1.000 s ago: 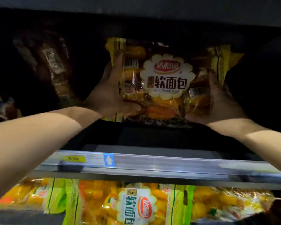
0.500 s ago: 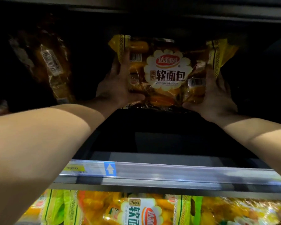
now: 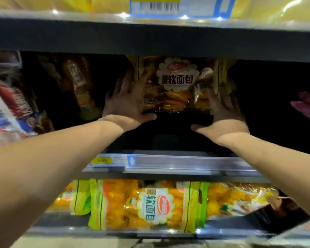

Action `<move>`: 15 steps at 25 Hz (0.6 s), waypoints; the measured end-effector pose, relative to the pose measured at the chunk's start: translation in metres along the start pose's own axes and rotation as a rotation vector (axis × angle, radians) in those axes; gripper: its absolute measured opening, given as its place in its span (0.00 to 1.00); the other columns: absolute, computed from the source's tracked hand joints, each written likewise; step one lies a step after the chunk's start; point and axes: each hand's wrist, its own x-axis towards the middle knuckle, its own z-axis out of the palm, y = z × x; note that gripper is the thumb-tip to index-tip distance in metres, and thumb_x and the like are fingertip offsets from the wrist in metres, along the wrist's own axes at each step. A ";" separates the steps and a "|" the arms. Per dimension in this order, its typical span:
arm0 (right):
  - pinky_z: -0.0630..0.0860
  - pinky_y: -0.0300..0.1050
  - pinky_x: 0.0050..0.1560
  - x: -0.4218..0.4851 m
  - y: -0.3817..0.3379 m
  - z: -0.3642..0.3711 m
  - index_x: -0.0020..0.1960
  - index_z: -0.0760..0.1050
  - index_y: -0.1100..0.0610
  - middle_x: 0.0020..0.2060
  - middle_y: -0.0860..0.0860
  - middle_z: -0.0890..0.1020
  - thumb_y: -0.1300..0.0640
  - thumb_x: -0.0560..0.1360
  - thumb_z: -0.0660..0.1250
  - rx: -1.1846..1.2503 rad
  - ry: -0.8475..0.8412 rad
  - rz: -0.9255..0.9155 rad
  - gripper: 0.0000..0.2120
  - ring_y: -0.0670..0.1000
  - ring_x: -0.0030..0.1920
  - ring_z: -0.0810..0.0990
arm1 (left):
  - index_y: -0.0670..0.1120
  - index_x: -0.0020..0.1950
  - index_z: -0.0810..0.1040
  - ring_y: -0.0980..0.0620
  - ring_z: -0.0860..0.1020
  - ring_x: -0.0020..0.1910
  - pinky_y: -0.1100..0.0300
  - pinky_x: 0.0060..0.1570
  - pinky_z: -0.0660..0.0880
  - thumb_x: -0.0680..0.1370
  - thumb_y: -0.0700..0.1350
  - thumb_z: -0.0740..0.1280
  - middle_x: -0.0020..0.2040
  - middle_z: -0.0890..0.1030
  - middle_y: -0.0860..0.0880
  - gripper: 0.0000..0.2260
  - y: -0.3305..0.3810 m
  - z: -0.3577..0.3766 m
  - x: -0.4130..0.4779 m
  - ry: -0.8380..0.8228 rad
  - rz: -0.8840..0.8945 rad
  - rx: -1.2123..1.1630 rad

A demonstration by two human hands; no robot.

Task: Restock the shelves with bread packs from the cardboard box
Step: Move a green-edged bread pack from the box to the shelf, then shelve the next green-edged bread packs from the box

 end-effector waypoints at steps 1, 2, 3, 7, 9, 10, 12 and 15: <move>0.57 0.59 0.74 -0.016 -0.005 -0.007 0.75 0.39 0.35 0.78 0.47 0.44 0.34 0.68 0.69 -0.047 -0.005 0.004 0.48 0.57 0.78 0.48 | 0.64 0.76 0.41 0.43 0.47 0.77 0.38 0.72 0.54 0.65 0.69 0.70 0.79 0.44 0.50 0.49 0.003 -0.009 -0.011 -0.014 -0.008 0.010; 0.62 0.58 0.71 -0.033 -0.010 -0.013 0.76 0.45 0.38 0.78 0.51 0.52 0.32 0.69 0.66 -0.100 0.010 -0.007 0.44 0.59 0.76 0.56 | 0.63 0.76 0.42 0.44 0.46 0.78 0.39 0.72 0.52 0.66 0.69 0.68 0.79 0.44 0.51 0.48 0.007 -0.020 -0.025 -0.032 -0.019 0.009; 0.66 0.57 0.68 -0.051 -0.013 -0.017 0.76 0.52 0.42 0.75 0.55 0.62 0.31 0.69 0.65 -0.143 0.045 -0.036 0.41 0.60 0.72 0.64 | 0.63 0.76 0.44 0.45 0.46 0.78 0.39 0.73 0.51 0.66 0.71 0.66 0.79 0.44 0.51 0.46 0.012 -0.029 -0.039 -0.050 -0.028 0.007; 0.65 0.60 0.68 -0.117 -0.012 -0.039 0.77 0.54 0.48 0.74 0.57 0.62 0.33 0.69 0.65 -0.107 0.125 -0.176 0.43 0.63 0.73 0.60 | 0.56 0.77 0.53 0.40 0.54 0.76 0.40 0.71 0.55 0.68 0.74 0.58 0.78 0.56 0.43 0.42 0.040 -0.066 -0.110 -0.011 0.025 0.052; 0.60 0.61 0.70 -0.152 -0.010 -0.049 0.78 0.52 0.47 0.77 0.55 0.55 0.35 0.70 0.66 -0.053 0.108 -0.181 0.43 0.62 0.76 0.53 | 0.57 0.78 0.49 0.41 0.50 0.77 0.39 0.71 0.54 0.70 0.73 0.58 0.79 0.52 0.43 0.42 0.054 -0.081 -0.148 0.001 0.081 0.011; 0.59 0.62 0.71 -0.169 -0.010 -0.056 0.78 0.52 0.48 0.78 0.55 0.54 0.35 0.71 0.66 -0.023 0.094 -0.176 0.43 0.62 0.77 0.51 | 0.57 0.78 0.46 0.42 0.47 0.77 0.39 0.72 0.52 0.70 0.72 0.58 0.79 0.48 0.45 0.42 0.059 -0.087 -0.166 -0.016 0.089 -0.014; 0.58 0.62 0.72 -0.201 -0.010 -0.066 0.78 0.52 0.49 0.78 0.55 0.55 0.36 0.71 0.66 0.006 0.067 -0.170 0.42 0.62 0.77 0.51 | 0.57 0.78 0.45 0.43 0.45 0.78 0.39 0.72 0.51 0.71 0.72 0.57 0.80 0.45 0.47 0.41 0.068 -0.095 -0.201 -0.054 0.066 -0.058; 0.60 0.64 0.71 -0.267 0.000 -0.076 0.77 0.55 0.50 0.77 0.55 0.57 0.38 0.72 0.64 0.040 0.032 -0.207 0.39 0.62 0.77 0.53 | 0.56 0.78 0.48 0.43 0.45 0.78 0.40 0.72 0.51 0.73 0.70 0.58 0.80 0.45 0.47 0.39 0.082 -0.106 -0.262 -0.135 0.077 -0.100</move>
